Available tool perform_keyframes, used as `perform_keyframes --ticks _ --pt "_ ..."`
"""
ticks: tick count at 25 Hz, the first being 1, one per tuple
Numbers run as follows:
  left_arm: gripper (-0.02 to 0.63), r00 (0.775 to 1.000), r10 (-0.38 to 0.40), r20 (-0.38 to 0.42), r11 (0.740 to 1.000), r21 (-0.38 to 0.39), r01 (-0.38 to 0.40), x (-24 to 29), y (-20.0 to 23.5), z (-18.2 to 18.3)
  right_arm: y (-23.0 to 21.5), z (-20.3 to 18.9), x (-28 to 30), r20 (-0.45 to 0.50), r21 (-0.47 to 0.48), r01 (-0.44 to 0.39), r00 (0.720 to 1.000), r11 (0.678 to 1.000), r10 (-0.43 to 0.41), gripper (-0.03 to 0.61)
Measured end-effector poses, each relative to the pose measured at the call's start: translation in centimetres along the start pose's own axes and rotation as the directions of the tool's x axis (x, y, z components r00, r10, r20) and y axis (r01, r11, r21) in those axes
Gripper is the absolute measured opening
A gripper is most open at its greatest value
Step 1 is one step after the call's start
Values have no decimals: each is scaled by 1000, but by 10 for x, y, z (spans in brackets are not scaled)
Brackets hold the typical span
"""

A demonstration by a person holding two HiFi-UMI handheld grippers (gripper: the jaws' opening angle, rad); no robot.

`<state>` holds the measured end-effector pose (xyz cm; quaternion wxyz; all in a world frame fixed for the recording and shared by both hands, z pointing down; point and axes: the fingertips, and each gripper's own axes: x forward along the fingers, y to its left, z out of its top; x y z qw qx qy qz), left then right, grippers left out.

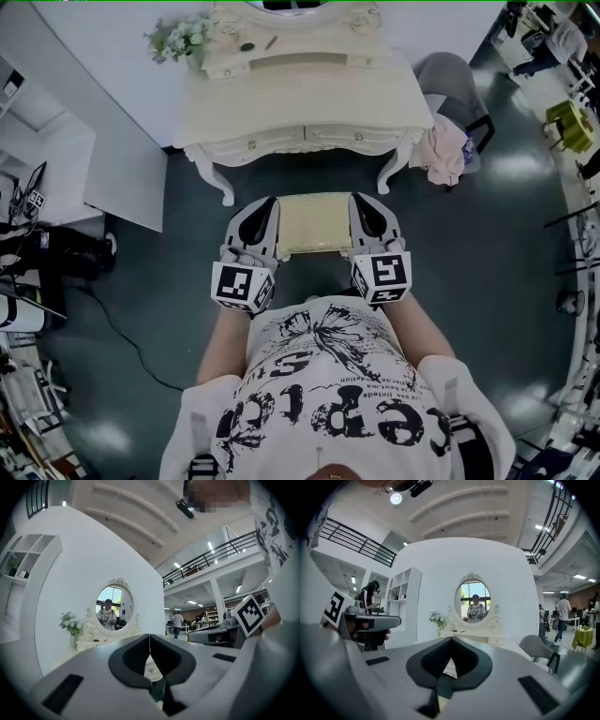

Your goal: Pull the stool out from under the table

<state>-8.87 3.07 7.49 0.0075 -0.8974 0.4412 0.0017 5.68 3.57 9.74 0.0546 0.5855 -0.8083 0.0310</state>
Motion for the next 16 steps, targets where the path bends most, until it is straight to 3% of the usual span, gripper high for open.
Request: perform_keyframes --ticks 16 --pt "20 1000 11 11 1000 -10 -11 3 10 0 1 1 9 -23 -21 -5 1000 1000 5 15"
